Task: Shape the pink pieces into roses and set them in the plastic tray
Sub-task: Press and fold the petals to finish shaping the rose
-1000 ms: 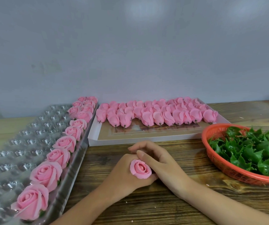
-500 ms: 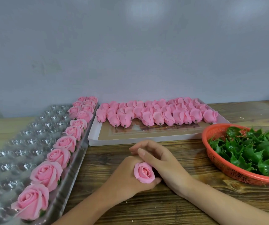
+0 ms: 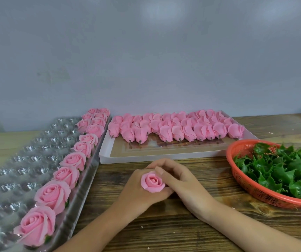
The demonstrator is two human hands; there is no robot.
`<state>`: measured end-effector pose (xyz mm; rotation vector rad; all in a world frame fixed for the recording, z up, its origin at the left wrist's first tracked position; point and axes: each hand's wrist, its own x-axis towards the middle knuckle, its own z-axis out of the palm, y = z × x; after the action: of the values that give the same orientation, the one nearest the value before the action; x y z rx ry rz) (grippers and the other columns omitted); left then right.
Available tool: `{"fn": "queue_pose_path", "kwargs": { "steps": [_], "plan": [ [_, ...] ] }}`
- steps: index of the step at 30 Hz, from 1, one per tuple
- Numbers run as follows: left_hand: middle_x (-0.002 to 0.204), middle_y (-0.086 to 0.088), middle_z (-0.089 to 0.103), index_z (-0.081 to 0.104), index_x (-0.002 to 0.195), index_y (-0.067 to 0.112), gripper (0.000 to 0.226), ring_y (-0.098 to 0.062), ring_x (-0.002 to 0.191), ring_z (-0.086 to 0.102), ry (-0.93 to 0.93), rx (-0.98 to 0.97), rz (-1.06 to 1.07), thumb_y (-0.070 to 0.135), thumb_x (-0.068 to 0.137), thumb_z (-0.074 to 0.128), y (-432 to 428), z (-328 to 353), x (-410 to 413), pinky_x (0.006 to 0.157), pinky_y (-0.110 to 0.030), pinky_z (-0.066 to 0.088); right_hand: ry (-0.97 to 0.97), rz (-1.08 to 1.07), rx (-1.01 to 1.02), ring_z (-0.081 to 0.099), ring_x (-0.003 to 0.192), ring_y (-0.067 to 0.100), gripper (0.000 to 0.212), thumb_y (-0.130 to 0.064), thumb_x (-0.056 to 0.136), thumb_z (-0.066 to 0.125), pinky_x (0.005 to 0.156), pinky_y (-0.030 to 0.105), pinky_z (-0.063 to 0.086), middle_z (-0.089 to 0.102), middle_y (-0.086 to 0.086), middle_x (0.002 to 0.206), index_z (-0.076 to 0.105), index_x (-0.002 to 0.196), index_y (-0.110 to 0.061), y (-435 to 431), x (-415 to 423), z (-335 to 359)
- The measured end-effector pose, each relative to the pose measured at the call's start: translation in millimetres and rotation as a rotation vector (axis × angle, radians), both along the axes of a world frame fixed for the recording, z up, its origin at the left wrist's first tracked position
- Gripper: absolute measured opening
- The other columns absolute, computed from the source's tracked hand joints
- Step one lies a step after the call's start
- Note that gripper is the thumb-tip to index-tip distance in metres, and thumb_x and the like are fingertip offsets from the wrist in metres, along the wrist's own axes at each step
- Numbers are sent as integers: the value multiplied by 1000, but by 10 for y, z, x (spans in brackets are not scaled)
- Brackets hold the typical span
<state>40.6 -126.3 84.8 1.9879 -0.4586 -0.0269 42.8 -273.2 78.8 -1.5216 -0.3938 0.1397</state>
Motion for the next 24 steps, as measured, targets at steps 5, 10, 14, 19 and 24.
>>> {"fn": "queue_pose_path", "kwargs": {
  "steps": [5, 10, 14, 19, 24],
  "plan": [
    [81, 9, 72, 70, 87, 28, 18, -4, 76, 67, 39, -74, 24, 13, 78, 75, 6, 33, -10, 66, -12, 50, -51, -29, -101, 66, 99, 9, 20, -18, 101, 52, 88, 18, 49, 72, 3, 104, 67, 110, -10, 9, 6, -6],
    [74, 12, 70, 70, 78, 38, 19, 0, 73, 66, 118, -141, 60, 20, 77, 76, 5, 55, -35, 64, -10, 48, -2, 15, -3, 68, 96, 19, 31, -29, 97, 50, 86, 23, 53, 71, 10, 106, 64, 115, -7, 3, -19, 27],
    [70, 11, 70, 70, 66, 40, 29, -3, 75, 67, 137, -168, 53, 14, 79, 72, 28, 71, -30, 66, -14, 49, 6, 99, 6, 67, 103, 24, 38, -28, 90, 60, 83, 21, 53, 71, 8, 113, 59, 123, -8, 4, -29, 29],
    [65, 16, 67, 69, 62, 40, 37, 2, 69, 65, 105, -202, 43, 7, 80, 70, 26, 88, -49, 61, -9, 47, 28, 128, 3, 60, 121, 15, 31, -13, 98, 57, 100, 27, 47, 67, 3, 126, 58, 129, -15, -39, 16, 5],
    [76, 10, 72, 72, 78, 35, 16, -2, 76, 67, 109, -201, 61, 19, 78, 74, 28, 47, -28, 65, -14, 49, 38, 126, 36, 62, 118, 15, 32, -21, 94, 56, 94, 24, 49, 69, 2, 122, 60, 126, -15, -29, 16, -4]
  ]
}}
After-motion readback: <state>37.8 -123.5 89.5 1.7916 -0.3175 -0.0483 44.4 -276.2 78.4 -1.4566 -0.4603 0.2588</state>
